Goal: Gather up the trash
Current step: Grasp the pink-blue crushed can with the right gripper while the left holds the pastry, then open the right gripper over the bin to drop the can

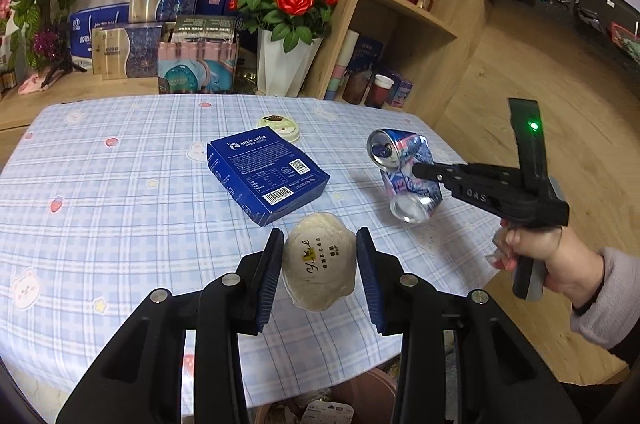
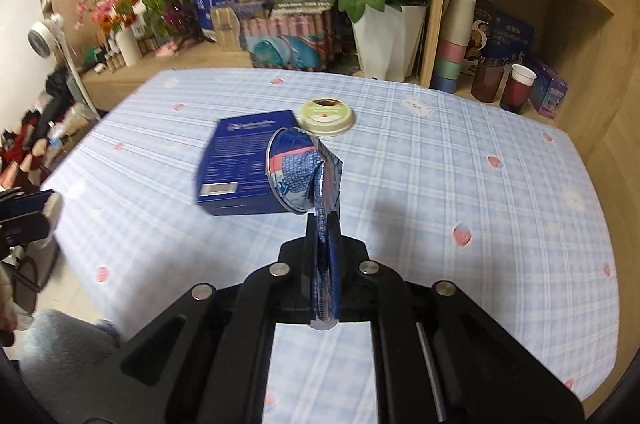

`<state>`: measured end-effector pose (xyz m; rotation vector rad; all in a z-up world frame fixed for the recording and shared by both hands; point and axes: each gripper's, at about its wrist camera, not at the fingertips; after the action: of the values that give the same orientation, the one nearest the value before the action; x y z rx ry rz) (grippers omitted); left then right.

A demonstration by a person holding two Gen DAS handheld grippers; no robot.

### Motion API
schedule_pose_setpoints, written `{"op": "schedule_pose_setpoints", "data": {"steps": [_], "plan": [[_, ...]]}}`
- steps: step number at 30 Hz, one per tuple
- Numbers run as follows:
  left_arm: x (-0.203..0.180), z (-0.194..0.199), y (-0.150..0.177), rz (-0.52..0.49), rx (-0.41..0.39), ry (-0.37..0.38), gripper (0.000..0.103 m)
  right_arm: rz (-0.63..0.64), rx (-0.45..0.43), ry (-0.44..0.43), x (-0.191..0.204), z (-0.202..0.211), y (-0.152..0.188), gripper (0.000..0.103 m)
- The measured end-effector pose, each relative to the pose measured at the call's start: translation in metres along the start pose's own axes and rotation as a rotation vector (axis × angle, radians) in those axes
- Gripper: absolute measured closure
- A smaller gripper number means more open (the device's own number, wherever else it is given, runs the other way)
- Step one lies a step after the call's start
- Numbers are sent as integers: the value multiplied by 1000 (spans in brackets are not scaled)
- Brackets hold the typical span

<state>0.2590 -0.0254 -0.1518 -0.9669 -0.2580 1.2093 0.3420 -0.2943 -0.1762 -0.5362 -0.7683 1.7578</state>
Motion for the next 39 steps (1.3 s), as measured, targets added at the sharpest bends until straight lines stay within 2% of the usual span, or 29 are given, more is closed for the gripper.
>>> {"op": "schedule_pose_setpoints", "data": {"steps": [9,20,27,37,38,39], "plan": [[-16,45,13,-3,-30,3,66,-48,-44,-60,29,59,40,94],[-26,86,38,10,-49,4,66,-64,21,-148,69,94,100,94],[-30,96,59,14,-43,4,66,-25,114,-201,97,92,126,94],[-29,99,74,28,-30,6,66,-26,239,-279,116,75,153,93],[-29,99,74,30,-29,5,66,-14,254,-280,119,73,156,91],[-29,99,75,31,-29,4,66,-8,257,-277,121,72,157,82]]}}
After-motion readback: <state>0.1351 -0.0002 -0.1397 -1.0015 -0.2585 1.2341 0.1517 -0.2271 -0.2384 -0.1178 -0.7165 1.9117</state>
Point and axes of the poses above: each gripper's, at about its wrist camera, not at the fingertips, and z roughly against the way its jaws point, x to its left, y to its underside, and after that the axes turned 3 degrees about z, right-handed
